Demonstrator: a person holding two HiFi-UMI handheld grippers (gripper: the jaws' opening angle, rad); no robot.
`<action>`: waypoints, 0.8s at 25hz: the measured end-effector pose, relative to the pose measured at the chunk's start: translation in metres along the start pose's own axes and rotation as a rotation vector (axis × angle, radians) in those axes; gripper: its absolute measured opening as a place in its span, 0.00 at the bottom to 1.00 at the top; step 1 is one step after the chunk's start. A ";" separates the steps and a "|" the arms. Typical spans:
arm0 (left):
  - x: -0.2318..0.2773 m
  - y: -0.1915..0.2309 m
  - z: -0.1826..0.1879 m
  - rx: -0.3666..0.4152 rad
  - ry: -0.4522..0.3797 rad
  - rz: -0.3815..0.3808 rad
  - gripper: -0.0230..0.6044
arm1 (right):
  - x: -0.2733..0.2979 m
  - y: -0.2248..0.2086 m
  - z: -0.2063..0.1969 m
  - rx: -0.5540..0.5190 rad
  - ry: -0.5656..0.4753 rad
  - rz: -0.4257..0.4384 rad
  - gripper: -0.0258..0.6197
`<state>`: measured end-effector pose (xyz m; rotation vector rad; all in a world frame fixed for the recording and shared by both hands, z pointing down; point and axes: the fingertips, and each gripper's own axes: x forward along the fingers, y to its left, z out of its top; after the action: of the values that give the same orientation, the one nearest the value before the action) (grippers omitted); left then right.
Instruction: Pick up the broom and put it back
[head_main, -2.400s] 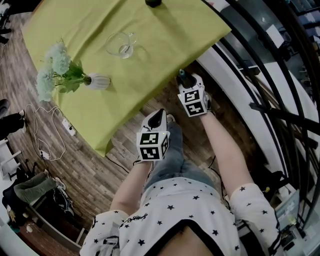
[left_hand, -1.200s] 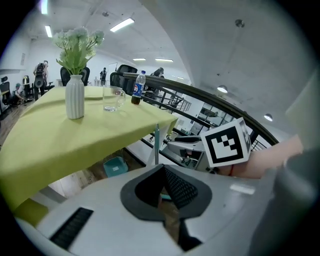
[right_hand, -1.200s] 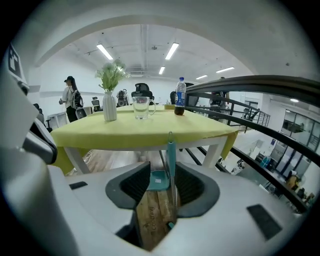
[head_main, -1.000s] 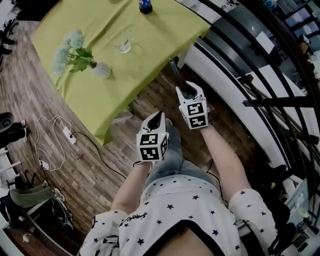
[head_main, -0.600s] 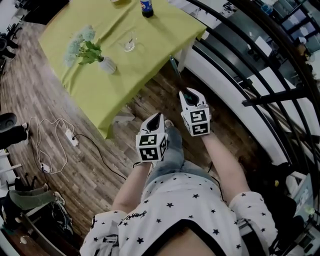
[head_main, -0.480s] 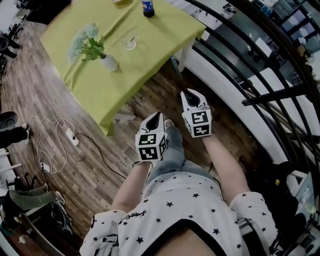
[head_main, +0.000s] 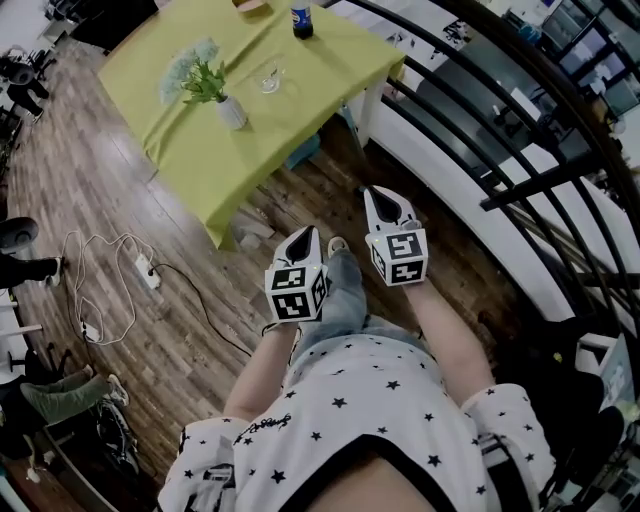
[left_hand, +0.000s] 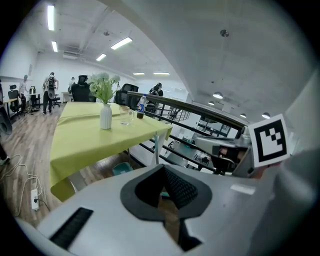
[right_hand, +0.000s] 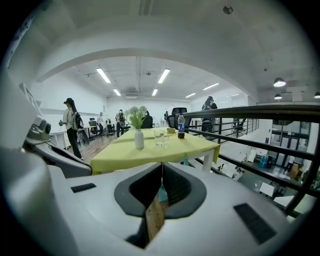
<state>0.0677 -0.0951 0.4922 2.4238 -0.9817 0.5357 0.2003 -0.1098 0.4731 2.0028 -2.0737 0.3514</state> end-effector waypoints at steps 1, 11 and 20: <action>-0.006 -0.002 -0.001 0.001 -0.004 0.002 0.05 | -0.008 0.003 0.002 0.003 -0.005 0.003 0.04; -0.052 -0.025 -0.013 0.010 -0.049 0.005 0.05 | -0.074 0.032 0.012 0.028 -0.046 0.040 0.03; -0.078 -0.047 -0.025 0.020 -0.062 -0.013 0.05 | -0.114 0.048 0.013 0.020 -0.064 0.061 0.03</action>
<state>0.0451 -0.0091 0.4591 2.4765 -0.9894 0.4705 0.1566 -0.0052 0.4223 1.9907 -2.1814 0.3249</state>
